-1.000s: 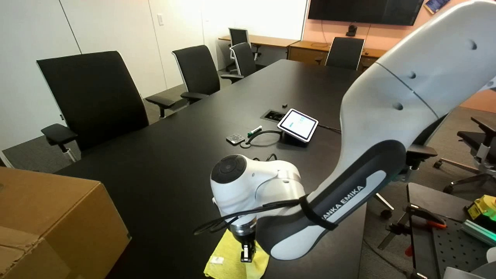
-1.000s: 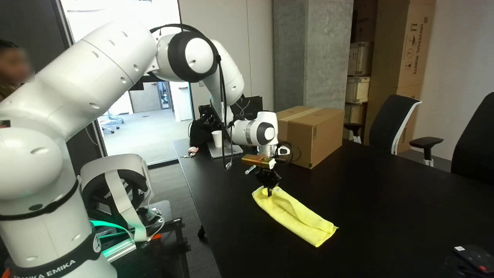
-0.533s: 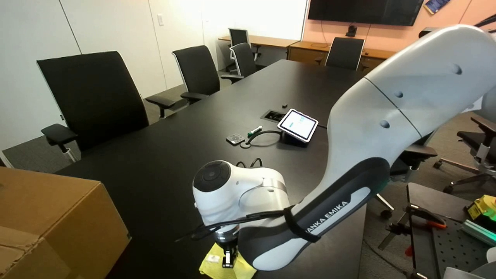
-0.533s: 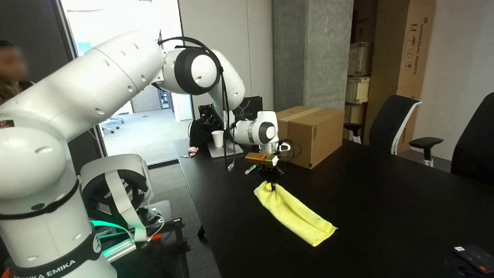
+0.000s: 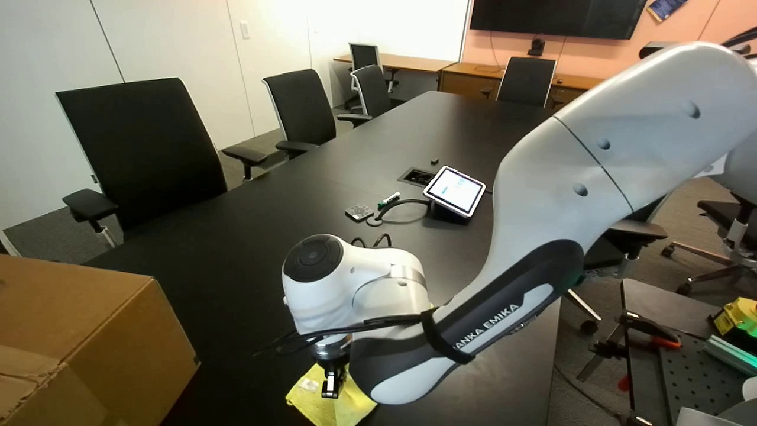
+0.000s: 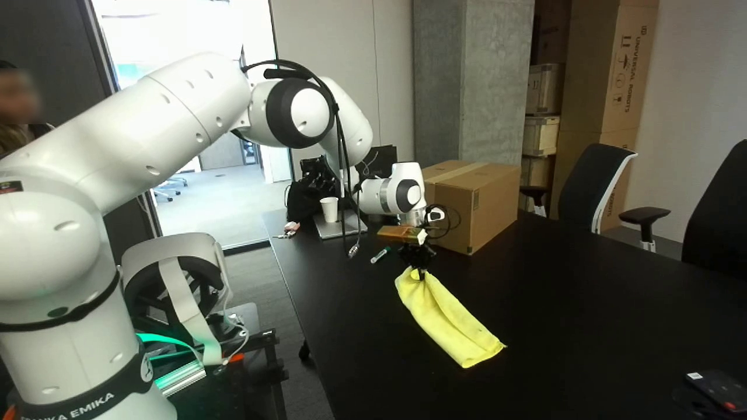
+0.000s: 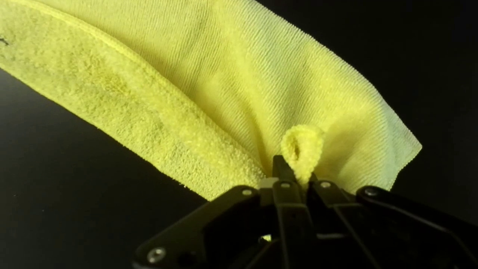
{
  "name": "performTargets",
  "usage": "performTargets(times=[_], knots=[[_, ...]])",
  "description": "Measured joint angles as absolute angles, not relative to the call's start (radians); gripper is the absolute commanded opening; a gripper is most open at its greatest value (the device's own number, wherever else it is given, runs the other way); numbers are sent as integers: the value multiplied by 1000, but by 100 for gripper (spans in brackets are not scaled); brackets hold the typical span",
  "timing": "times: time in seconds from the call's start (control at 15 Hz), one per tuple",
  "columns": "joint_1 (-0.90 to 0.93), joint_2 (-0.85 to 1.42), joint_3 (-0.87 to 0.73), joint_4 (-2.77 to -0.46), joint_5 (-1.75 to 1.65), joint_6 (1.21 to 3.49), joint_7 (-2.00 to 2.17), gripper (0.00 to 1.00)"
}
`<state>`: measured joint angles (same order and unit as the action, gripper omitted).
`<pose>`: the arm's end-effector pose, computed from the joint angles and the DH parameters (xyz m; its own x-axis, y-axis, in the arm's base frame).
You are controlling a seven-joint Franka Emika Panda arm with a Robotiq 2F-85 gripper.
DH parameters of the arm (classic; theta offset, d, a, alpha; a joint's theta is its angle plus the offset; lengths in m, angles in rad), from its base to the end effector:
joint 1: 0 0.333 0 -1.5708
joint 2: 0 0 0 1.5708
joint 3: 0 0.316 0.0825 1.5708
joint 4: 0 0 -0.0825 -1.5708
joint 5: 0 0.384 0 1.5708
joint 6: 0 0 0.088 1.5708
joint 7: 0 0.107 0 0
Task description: Fold the cloth on the table
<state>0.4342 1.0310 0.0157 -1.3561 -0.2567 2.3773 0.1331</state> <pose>0.6539 0.3103 0.0938 0.8797 0.4756 -0.0019 0.4695 -0.8678 0.1626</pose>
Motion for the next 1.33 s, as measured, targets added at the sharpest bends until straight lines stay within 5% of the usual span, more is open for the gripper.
performTargets(times=[0.13,0.73,1.33], knots=[[433,1041,12,-1336,-257,2389,156,36],[376,1013,5,-1267,-180,2482,266,99],[197,719,36,-1608,-127,2147,94,100]])
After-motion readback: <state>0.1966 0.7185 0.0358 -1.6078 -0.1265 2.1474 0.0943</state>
